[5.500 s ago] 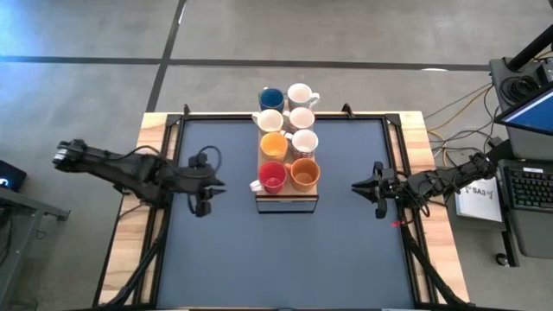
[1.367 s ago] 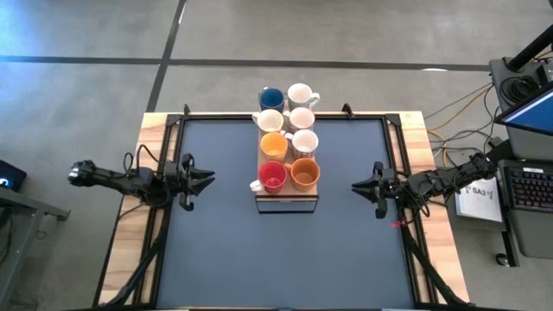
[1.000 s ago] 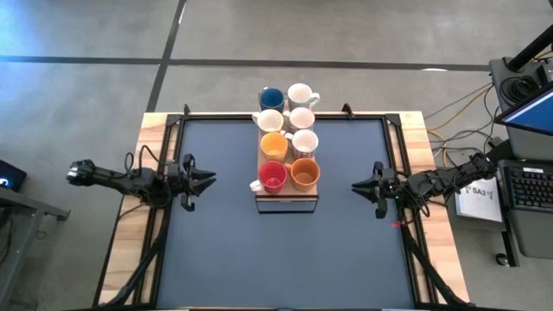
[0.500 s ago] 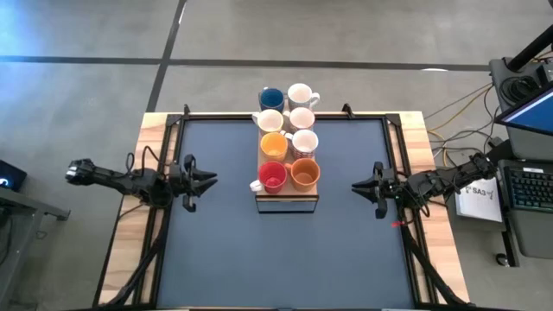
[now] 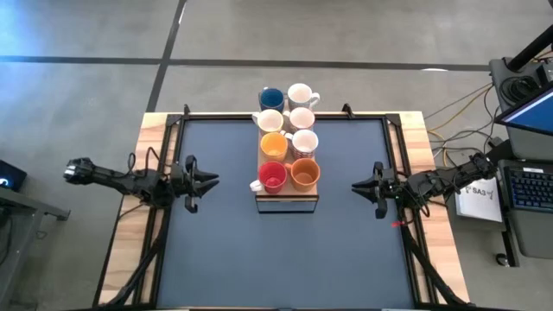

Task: Place coffee mugs
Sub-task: Return to Home Position

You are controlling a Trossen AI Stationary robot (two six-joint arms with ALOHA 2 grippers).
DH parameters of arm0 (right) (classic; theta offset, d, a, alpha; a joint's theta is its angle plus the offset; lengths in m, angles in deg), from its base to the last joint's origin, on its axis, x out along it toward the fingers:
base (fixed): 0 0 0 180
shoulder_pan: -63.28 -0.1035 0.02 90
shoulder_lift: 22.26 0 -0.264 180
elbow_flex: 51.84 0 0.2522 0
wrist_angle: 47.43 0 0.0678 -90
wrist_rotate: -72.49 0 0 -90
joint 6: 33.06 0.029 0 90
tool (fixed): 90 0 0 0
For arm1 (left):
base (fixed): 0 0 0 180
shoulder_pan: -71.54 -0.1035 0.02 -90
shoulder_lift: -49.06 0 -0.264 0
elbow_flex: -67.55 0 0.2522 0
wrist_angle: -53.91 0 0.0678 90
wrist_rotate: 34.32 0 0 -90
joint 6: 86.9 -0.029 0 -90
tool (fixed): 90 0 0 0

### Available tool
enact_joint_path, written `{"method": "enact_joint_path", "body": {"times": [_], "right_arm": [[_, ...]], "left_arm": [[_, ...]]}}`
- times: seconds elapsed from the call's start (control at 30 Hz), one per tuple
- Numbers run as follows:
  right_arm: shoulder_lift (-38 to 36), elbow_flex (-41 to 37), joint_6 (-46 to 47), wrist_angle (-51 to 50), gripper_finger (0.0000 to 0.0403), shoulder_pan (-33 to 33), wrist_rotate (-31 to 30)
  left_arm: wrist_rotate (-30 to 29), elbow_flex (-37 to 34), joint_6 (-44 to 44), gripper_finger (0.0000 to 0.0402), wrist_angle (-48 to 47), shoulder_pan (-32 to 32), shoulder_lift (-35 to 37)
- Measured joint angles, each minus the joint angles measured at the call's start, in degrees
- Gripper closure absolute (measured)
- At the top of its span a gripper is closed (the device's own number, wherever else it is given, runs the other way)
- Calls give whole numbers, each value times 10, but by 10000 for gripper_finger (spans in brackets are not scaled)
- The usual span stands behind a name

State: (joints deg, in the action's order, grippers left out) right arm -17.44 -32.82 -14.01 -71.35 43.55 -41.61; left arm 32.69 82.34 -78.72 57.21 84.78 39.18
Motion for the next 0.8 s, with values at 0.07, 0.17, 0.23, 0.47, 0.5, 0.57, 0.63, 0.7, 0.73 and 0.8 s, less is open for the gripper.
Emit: {"method": "enact_joint_path", "body": {"times": [0.07,0.17,0.23,0.47,0.5,0.57,0.63,0.7,0.73,0.8], "right_arm": [[0,0,0,0,346,0,0],[0,0,0,0,346,0,0],[0,0,0,0,346,0,0],[0,0,0,0,346,0,0],[0,0,0,0,346,0,0],[0,0,0,0,346,0,0],[0,0,0,0,346,0,0],[0,0,0,0,346,0,0],[0,0,0,0,346,0,0],[0,0,0,0,346,0,0]], "left_arm": [[0,0,0,326,0,0,-3],[0,0,0,326,0,0,-7],[0,0,0,326,0,0,-9],[0,0,0,326,0,0,-16],[0,0,0,326,0,0,-17],[0,0,0,326,0,0,-18],[0,0,0,326,0,0,-19],[0,0,0,326,0,0,-19],[0,0,0,326,0,0,-19],[0,0,0,326,0,0,-19]]}}
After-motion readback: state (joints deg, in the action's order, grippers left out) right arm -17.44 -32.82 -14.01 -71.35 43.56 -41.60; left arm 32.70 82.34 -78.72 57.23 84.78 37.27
